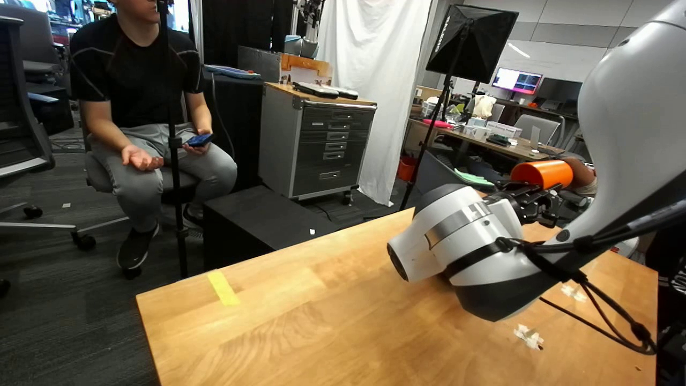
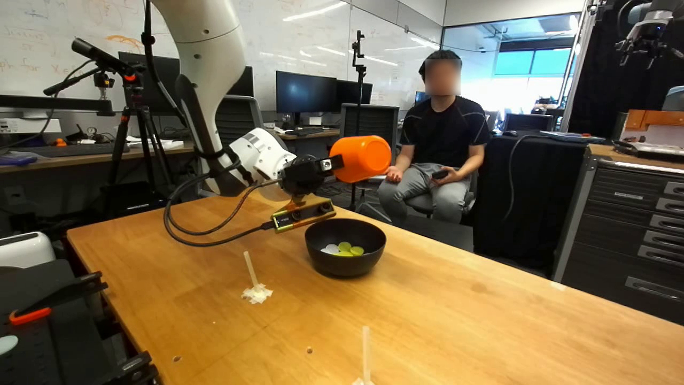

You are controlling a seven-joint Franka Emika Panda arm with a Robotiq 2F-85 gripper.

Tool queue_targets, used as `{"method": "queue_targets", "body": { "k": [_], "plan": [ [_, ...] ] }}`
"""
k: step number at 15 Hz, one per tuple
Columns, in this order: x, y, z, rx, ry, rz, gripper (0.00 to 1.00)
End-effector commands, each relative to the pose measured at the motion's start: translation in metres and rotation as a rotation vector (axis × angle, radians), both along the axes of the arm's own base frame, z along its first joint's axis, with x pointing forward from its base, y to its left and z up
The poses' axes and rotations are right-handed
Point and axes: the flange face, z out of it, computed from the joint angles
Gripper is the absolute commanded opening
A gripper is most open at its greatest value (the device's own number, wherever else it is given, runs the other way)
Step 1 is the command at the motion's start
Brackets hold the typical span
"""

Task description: Pour the contents in the orange cup into the black bowl

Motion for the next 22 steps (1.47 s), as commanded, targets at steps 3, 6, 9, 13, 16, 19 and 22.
{"method": "queue_targets", "body": {
  "k": [3,6,9,13,16,19,22],
  "plan": [
    [0.004,-0.002,0.002,-0.048,-0.029,-0.064,0.01],
    [0.001,-0.002,0.002,-0.038,-0.016,-0.047,0.01],
    [0.000,-0.002,0.006,-0.003,-0.006,-0.026,0.01],
    [0.000,-0.003,0.012,0.044,-0.001,-0.007,0.01],
    [0.000,-0.005,0.021,0.139,0.001,0.042,0.01],
    [-0.005,-0.013,0.039,0.260,-0.006,0.088,0.01],
    [-0.012,-0.026,0.067,0.379,-0.027,0.138,0.01]
  ]
}}
